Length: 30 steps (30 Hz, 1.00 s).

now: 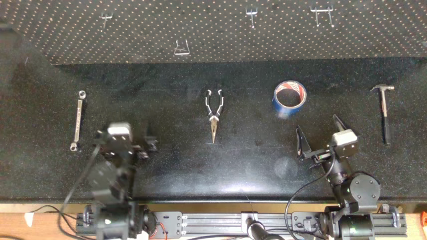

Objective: Place Tools Onto Pegboard

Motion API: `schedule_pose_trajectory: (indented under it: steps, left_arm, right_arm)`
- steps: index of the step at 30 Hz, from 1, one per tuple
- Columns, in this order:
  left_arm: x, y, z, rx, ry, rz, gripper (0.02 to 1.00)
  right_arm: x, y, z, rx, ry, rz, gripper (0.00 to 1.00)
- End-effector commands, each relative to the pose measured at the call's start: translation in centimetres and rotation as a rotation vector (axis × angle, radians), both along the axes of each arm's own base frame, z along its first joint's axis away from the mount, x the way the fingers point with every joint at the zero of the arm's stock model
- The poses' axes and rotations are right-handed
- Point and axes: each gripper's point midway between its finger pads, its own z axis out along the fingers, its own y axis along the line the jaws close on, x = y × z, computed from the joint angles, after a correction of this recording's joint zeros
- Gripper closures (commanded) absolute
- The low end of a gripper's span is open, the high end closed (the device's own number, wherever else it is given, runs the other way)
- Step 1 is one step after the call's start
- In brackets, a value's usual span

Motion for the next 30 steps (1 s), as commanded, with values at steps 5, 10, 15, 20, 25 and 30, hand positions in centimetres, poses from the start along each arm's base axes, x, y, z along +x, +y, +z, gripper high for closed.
schedule_pose_trajectory:
  steps: [5,10,15,20,25,30]
  left_arm:
    - [-0.2,10.2,9.3,-0.039,0.507,0.356,0.025]
    - [-2.7,13.2,7.0,0.013,0.848,0.422,0.025]
    - [-3.1,15.6,2.2,0.011,1.065,0.325,0.023]
    - [-2.1,17.1,-1.4,-0.047,1.126,0.229,0.023]
    - [-1.1,17.6,-3.7,0.043,1.178,0.057,0.025]
    - [-0.3,18.2,-5.7,0.021,1.199,0.046,0.025]
  right_arm:
    - [-0.1,0.3,0.0,0.014,0.002,0.014,0.025]
    - [-0.1,0.3,0.0,0.014,0.002,0.014,0.025]
    - [-0.1,0.3,0.0,0.014,0.002,0.014,0.025]
    - [-0.1,0.3,0.0,0.014,0.002,0.014,0.025]
    - [-0.1,0.3,0.0,0.014,0.002,0.014,0.025]
    - [-0.1,0.3,0.0,0.014,0.002,0.014,0.025]
